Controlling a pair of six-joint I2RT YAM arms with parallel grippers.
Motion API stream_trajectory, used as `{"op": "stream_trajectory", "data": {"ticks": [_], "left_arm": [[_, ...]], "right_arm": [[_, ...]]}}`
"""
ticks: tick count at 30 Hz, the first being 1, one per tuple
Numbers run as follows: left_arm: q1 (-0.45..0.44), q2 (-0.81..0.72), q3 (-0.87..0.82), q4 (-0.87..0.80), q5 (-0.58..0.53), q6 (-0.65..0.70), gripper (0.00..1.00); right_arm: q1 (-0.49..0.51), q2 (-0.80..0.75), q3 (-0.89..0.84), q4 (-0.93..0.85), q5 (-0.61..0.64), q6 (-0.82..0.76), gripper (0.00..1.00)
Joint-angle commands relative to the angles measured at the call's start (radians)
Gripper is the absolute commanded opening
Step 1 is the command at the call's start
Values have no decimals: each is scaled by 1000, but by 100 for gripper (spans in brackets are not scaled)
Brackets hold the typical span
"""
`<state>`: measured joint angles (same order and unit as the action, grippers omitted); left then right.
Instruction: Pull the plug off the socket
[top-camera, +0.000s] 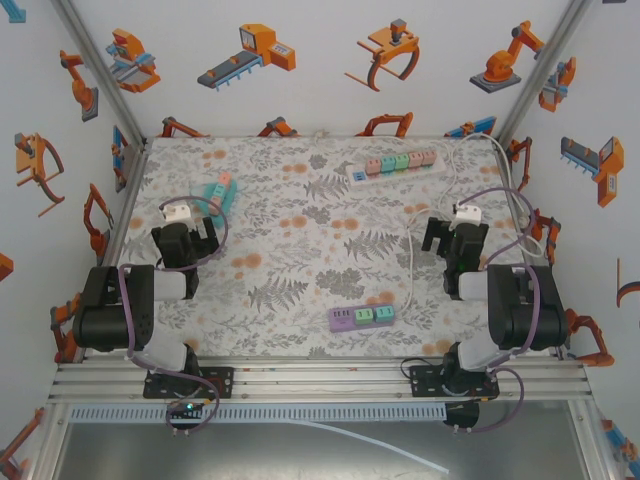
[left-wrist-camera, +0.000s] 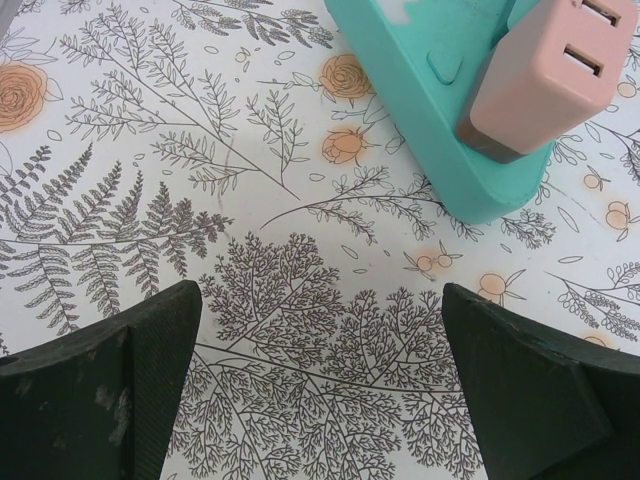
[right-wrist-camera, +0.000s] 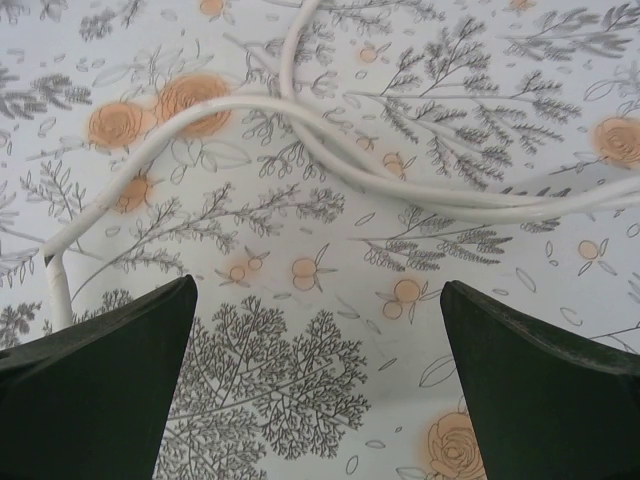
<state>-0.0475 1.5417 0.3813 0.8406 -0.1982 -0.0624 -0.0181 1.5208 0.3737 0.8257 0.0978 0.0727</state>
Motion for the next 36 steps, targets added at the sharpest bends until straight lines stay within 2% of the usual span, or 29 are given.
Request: {"op": "stream_trajectory", "data": {"ticks": [1,2,5,8,10,14,18,20,22,24,28,30,32,36], "left_arm": [[-20,-55,-4,11,-1,34,97],[-36,-91,-5,-18,-32,45,97],[-97,-267,28,-248,-135,56,97],[-159,-448,89,-512,-146,-42,98],[-205,-528,144,-676,-104,-164,99],[-349,-563,257,-884,87,-410,97],[-552,-531,299,-953,294,-530,93],[-646,-516,296,-972,329,-595,89],[-734,-494,281,-977,354,-660,84],[-827,-455,268,-962,369,-722,80],[-975,-377,263,-935,303,-804,72],[-1037,-363,235,-890,247,-794,67],[-1084,-354,205,-858,214,-723,65],[-1089,-331,193,-876,200,-665,65]], "right_arm": [[3,-151,72,-192,-48,-19,99],[3,-212,108,-310,-36,11,99],[4,-368,215,-636,15,209,99],[4,-473,322,-933,-83,353,97],[5,-505,383,-1092,-199,382,95],[6,-521,460,-1376,-409,370,94],[9,-542,434,-1598,-452,383,91],[25,-588,376,-1623,-491,418,84],[129,-635,368,-1608,-430,474,84],[233,-670,333,-1564,-366,597,83],[302,-691,202,-1471,-337,762,80],[309,-718,142,-1421,-348,770,60],[309,-757,102,-1398,-365,782,56],[319,-809,60,-1399,-372,818,57]]}}
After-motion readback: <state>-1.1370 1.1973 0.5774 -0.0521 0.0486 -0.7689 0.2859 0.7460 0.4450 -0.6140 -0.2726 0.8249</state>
